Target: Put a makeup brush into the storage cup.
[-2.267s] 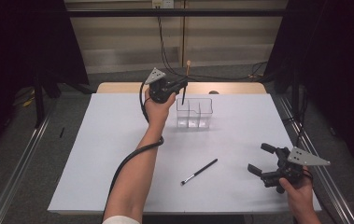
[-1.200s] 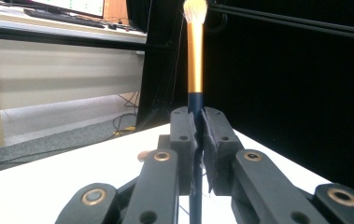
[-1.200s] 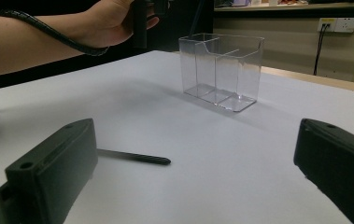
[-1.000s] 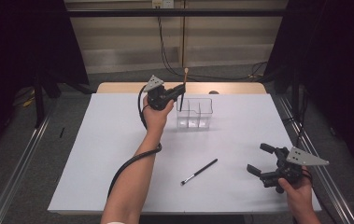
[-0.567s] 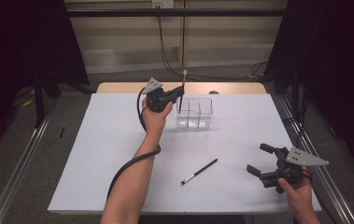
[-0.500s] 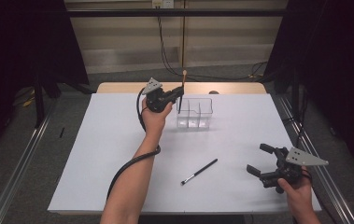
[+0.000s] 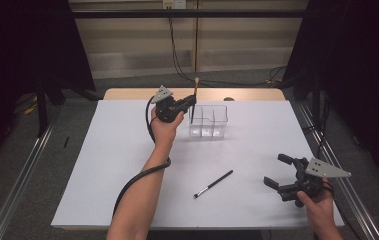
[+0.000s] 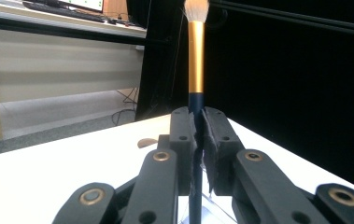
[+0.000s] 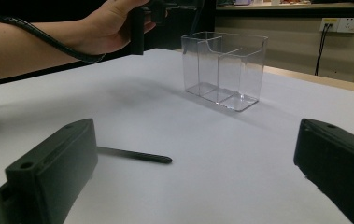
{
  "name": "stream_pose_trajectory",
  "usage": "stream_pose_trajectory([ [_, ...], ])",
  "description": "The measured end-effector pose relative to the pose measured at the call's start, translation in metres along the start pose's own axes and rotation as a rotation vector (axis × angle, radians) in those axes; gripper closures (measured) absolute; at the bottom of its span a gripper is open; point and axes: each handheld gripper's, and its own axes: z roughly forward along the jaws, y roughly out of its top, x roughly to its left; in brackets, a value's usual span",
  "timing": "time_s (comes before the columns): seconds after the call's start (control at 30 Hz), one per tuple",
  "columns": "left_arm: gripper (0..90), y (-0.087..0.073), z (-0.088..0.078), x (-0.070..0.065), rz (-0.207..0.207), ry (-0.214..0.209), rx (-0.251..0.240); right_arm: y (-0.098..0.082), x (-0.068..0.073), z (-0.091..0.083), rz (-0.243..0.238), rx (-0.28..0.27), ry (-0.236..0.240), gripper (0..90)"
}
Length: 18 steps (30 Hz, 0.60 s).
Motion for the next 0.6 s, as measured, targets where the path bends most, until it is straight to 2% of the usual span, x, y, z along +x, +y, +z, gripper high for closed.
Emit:
stream_pose_trajectory([
  [0.27, 80.5, -0.003, -0.003, 0.001, -0.018, -0.007, 0.008, 0.000, 0.000, 0.001, -0.003, 0.001, 0.001, 0.0],
  [0.4, 70.2, -0.002, -0.005, 0.001, -0.039, -0.017, 0.020, 0.000, 0.000, 0.001, -0.003, 0.001, 0.002, 0.0],
  [0.6, 56.2, 0.000, -0.013, 0.003, -0.021, -0.015, 0.025, 0.000, 0.001, 0.001, -0.002, 0.005, 0.002, 0.0],
])
